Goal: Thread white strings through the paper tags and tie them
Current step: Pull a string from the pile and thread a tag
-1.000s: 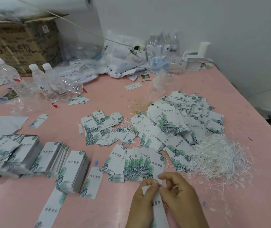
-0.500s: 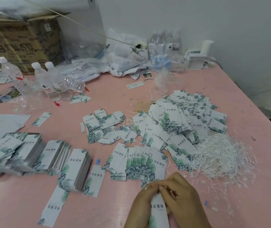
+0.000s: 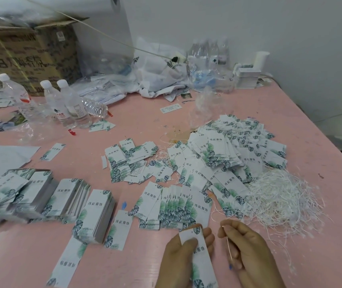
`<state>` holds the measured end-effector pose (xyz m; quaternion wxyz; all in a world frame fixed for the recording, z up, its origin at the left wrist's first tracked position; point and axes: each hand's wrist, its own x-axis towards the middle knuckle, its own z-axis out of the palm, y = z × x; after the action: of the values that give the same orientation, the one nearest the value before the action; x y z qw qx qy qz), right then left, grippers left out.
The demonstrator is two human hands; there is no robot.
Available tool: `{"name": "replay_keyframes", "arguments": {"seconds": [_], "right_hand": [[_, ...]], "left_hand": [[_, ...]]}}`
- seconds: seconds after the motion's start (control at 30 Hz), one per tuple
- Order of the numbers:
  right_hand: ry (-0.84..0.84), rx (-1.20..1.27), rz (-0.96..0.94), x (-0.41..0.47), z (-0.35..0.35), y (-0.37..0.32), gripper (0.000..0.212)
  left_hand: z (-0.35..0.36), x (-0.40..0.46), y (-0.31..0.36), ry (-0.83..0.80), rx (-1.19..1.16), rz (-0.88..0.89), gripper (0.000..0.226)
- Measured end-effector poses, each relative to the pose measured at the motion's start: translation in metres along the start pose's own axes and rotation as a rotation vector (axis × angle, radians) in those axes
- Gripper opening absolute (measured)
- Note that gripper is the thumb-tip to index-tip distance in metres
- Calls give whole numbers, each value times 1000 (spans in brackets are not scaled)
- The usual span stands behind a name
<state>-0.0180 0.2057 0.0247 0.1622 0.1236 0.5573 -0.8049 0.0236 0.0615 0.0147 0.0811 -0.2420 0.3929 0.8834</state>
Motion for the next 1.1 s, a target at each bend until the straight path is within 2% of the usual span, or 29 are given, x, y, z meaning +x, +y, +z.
{"name": "replay_keyframes", "arguments": {"seconds": [0.1, 0.2, 0.33, 0.53, 0.8, 0.97, 1.1], "right_hand": [[-32, -73, 18, -5, 4, -1, 18], [-51, -309, -84, -10, 12, -1, 23], [-21, -546, -185, -11, 23, 1, 28], [18, -727, -250, -10, 28, 8, 24], [72, -741, -316, -10, 26, 13, 25], [95, -738, -330, -11, 26, 14, 20], [86, -748, -345, -13, 26, 12, 21]], "left_hand": [[-5, 2, -4, 34, 185, 95, 32], [-1, -2, -4, 64, 331, 183, 25], [4, -5, -2, 139, 347, 242, 27], [4, -6, -4, 174, 359, 304, 34], [7, -9, 2, 108, 288, 302, 31], [8, -12, 11, 30, 242, 196, 28], [3, -12, 13, 61, 276, 177, 29]]}}
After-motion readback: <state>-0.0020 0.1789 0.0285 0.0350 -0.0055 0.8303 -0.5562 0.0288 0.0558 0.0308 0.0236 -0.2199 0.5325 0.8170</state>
